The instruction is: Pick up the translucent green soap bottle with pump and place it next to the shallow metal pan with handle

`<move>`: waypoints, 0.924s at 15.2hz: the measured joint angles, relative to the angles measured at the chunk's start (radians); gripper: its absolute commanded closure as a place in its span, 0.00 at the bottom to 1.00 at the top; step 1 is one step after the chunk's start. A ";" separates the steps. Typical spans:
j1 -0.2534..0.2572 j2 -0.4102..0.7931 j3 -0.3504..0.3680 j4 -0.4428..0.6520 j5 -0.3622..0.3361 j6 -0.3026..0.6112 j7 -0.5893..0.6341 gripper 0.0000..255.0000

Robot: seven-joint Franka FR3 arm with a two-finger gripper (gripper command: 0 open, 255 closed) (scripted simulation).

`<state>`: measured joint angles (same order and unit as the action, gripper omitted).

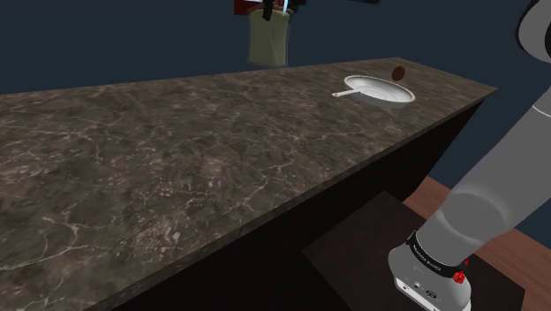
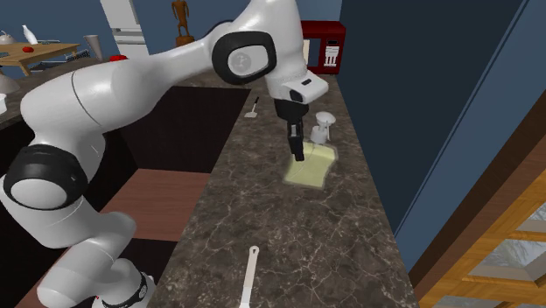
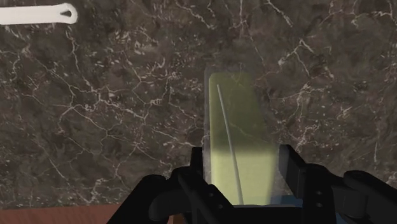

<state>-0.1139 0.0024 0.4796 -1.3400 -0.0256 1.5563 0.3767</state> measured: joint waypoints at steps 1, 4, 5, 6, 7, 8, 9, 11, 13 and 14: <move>-0.011 0.019 -0.011 0.022 -0.004 -0.005 -0.024 1.00; -0.049 -0.001 -0.047 -0.004 0.021 0.004 -0.094 1.00; -0.054 -0.007 -0.052 -0.020 0.025 0.015 -0.103 1.00; -0.057 -0.013 -0.055 -0.040 0.029 0.029 -0.108 1.00; -0.059 -0.021 -0.057 -0.061 0.033 0.042 -0.113 1.00; -0.062 -0.031 -0.060 -0.086 0.038 0.059 -0.118 1.00; -0.064 -0.041 -0.062 -0.112 0.043 0.075 -0.122 1.00; -0.064 -0.053 -0.064 -0.152 0.049 0.105 -0.125 1.00; -0.066 -0.063 -0.066 -0.191 0.053 0.134 -0.129 1.00; -0.066 -0.066 -0.067 -0.207 0.055 0.147 -0.130 1.00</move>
<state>-0.1802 -0.0639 0.4128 -1.5474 0.0296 1.7036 0.2465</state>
